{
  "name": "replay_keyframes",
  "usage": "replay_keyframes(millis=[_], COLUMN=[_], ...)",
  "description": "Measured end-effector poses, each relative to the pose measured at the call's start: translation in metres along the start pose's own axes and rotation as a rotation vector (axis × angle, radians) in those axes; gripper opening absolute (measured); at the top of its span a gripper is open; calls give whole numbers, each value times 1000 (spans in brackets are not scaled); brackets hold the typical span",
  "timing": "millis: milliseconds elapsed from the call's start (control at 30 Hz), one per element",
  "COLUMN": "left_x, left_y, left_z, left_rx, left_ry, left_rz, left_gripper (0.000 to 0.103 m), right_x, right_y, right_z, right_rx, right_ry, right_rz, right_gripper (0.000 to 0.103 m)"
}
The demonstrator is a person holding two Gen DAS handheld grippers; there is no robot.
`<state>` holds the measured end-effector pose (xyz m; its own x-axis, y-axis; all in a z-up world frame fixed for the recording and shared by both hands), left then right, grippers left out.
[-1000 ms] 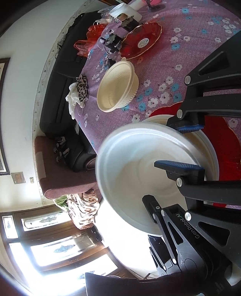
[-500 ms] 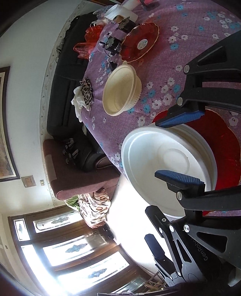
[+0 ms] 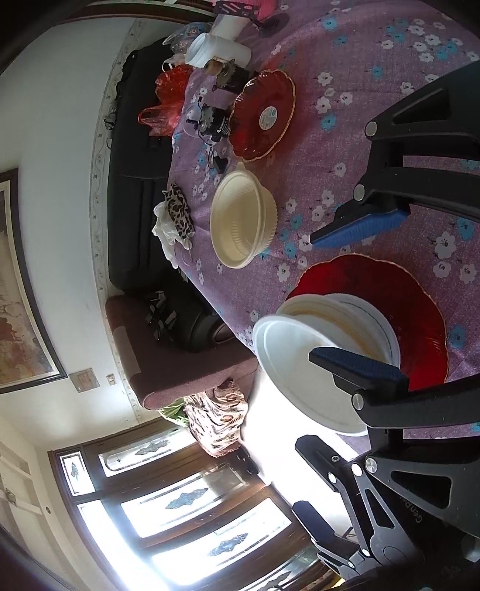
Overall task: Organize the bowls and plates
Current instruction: 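Lower the white bowl into the stack and open both grippers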
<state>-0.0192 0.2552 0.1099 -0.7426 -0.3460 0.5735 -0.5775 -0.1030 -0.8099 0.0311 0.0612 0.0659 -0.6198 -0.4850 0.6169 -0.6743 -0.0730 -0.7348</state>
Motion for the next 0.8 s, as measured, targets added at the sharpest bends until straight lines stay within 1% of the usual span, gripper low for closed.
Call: replay_keyframes(millis=[200,267,367,433,567,700,800], left_x=[15,19,21,20,16,13,13], left_y=[-2,-4,-5,-4,2,9,13], left_z=[34,47,68,83,114,140,156], left_rx=[-67,-88,-109,-116,-130,-145,-153], left_ry=[14,30,80,135,219,283,316], left_rz=[12,12,-3,-22,-74,-117,-131], left_gripper=[95,95,95,95,95,95,95], right_x=[22,31,44,52,65,76,80], right_y=[5,6,9,12,20,30,36], right_z=[35,48,74,96,148,194,223], right_rx=[-63,-83,-120,-154,-256,-340,-385], right_ry=[4,9,26,41,74,112,146], right_rz=[22,32,48,57,59,60,59], right_gripper=[61,62,65,65,65,65,65])
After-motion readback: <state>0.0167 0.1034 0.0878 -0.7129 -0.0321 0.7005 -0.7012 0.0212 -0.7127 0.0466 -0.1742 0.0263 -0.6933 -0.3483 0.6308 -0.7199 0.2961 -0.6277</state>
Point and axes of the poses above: each gripper's, at about its wrist camera, not at the fingertips, and x roughly against the way its jaws point, z to its right, y to its underside, the point moved 6 cm from there along -x, roughly the way its jaws point, and after that the axes turned 4 degrees about -x, right-handed, at the moved point
